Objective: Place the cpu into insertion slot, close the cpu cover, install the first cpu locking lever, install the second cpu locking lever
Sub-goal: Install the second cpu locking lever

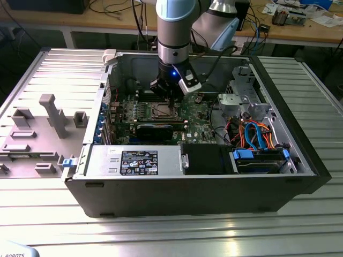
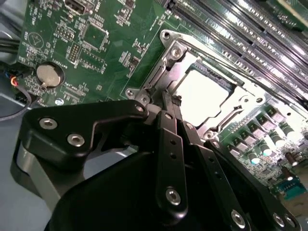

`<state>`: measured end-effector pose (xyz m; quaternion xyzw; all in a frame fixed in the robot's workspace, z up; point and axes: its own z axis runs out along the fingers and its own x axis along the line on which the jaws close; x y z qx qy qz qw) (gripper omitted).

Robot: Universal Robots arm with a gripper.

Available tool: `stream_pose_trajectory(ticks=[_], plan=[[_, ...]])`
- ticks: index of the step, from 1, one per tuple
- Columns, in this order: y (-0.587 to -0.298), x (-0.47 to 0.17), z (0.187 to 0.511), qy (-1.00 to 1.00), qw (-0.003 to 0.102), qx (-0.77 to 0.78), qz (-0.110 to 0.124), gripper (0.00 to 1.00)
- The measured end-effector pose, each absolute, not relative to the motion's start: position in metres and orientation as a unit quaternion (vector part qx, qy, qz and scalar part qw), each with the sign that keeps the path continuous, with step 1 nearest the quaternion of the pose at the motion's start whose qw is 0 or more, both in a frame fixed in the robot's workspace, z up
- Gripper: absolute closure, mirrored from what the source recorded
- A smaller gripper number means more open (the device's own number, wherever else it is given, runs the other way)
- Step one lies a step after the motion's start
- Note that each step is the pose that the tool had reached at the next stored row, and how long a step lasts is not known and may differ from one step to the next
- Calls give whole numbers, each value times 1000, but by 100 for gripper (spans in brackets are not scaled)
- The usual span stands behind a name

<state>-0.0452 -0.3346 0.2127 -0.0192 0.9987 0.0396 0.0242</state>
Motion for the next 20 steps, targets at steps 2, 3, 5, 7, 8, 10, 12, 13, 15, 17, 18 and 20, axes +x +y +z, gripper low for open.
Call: stream_pose_trajectory(ticks=[2,3,5,7,8,10,12,13,15,17,18,20], plan=[[-335,-45,222,999,24,-19,40,89],[-335,-45,224,999,24,-19,40,89],[-335,-45,224,999,24,-19,40,89],[-337,-45,224,999,24,-19,40,89],[-337,-45,224,999,24,-19,40,89],[-341,-45,224,999,24,-19,40,89],[-345,-45,224,999,24,-19,40,89],[-347,-45,224,999,24,-19,40,89],[-348,-45,224,999,24,-19,40,89],[-348,-45,224,999,24,-19,40,89],[-348,-45,224,999,24,-19,40,89],[-349,-45,224,999,24,-19,40,89]])
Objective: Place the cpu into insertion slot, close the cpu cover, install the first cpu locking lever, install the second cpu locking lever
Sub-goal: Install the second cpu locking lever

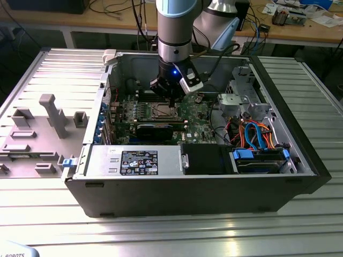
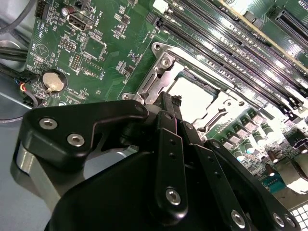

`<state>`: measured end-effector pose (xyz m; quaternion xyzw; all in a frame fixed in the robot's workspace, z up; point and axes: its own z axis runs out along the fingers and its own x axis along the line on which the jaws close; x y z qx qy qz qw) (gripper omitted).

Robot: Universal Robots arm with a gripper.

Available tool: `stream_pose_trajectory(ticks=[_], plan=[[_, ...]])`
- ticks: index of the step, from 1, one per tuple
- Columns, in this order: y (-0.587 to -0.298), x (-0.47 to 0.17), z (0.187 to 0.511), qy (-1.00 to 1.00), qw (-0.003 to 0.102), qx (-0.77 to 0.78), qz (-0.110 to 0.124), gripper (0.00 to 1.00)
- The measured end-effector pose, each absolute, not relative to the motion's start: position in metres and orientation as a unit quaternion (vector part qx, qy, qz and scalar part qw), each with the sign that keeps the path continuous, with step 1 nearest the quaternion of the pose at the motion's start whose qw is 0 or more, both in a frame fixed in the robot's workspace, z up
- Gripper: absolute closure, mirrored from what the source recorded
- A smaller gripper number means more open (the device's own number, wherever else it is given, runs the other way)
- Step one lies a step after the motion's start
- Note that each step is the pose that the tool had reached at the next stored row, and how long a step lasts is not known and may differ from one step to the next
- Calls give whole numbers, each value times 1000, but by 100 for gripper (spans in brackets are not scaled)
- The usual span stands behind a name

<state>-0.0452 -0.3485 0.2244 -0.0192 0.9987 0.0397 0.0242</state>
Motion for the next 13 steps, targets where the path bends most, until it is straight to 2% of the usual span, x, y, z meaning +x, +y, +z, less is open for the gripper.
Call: stream_pose_trajectory(ticks=[13], plan=[[-352,-45,224,999,24,-19,40,89]])
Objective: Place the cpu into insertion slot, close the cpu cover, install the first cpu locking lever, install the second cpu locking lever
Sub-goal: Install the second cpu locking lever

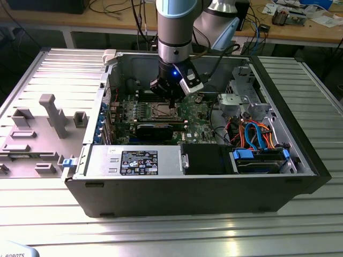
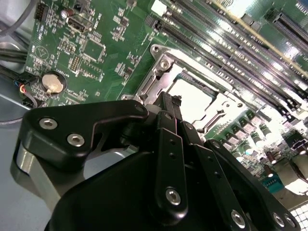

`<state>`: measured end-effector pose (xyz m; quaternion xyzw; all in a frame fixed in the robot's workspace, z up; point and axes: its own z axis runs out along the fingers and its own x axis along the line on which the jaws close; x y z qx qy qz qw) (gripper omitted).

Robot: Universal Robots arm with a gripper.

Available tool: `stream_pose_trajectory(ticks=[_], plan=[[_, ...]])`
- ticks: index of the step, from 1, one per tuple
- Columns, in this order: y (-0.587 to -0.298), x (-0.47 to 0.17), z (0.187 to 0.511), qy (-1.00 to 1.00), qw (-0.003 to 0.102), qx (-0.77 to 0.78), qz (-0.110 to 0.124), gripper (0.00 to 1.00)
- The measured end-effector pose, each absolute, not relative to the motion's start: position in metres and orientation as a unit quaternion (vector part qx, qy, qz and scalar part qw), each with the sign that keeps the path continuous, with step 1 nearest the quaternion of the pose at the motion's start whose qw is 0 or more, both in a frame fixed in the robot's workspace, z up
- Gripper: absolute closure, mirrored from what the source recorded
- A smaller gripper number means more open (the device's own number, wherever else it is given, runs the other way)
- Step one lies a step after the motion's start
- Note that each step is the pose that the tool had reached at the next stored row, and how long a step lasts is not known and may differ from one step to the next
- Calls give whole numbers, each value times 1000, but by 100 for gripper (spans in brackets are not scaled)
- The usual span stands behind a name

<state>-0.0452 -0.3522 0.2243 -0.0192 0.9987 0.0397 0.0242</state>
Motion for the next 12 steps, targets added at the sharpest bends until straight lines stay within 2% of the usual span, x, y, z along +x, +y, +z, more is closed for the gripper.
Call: stream_pose_trajectory(ticks=[12], plan=[[-353,-45,232,999,24,-19,40,89]])
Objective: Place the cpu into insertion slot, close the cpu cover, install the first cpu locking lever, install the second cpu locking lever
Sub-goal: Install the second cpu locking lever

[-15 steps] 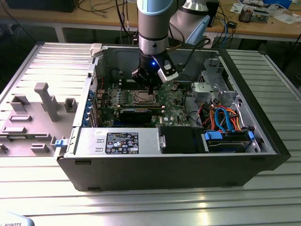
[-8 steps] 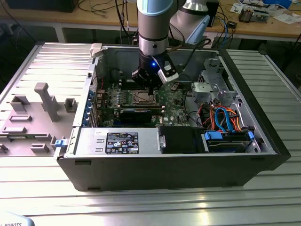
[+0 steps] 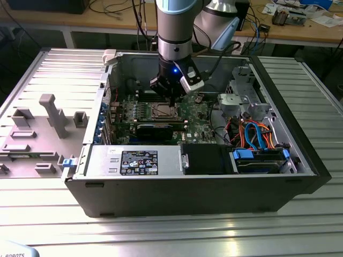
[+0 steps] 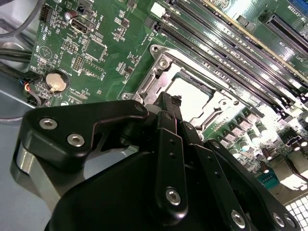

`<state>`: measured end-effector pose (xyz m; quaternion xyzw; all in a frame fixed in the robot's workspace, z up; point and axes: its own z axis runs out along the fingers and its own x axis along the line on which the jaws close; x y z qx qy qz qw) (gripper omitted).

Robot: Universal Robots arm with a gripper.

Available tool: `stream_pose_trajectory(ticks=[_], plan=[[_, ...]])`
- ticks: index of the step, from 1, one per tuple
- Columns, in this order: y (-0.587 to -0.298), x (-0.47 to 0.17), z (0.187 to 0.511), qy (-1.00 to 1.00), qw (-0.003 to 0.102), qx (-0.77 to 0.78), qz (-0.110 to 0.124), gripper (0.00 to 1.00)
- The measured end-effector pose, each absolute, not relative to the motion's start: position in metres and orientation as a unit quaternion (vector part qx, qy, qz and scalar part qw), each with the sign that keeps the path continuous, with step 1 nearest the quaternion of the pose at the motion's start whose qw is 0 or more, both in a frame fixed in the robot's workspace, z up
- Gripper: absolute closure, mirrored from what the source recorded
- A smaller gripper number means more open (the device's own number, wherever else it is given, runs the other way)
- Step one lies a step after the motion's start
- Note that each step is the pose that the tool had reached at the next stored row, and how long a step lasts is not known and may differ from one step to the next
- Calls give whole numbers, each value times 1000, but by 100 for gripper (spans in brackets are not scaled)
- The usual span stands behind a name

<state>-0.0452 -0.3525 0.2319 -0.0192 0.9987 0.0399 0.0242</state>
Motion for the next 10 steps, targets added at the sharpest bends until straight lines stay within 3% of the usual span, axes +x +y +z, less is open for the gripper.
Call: stream_pose_trajectory(ticks=[10], plan=[[-358,-45,232,999,24,-19,43,89]])
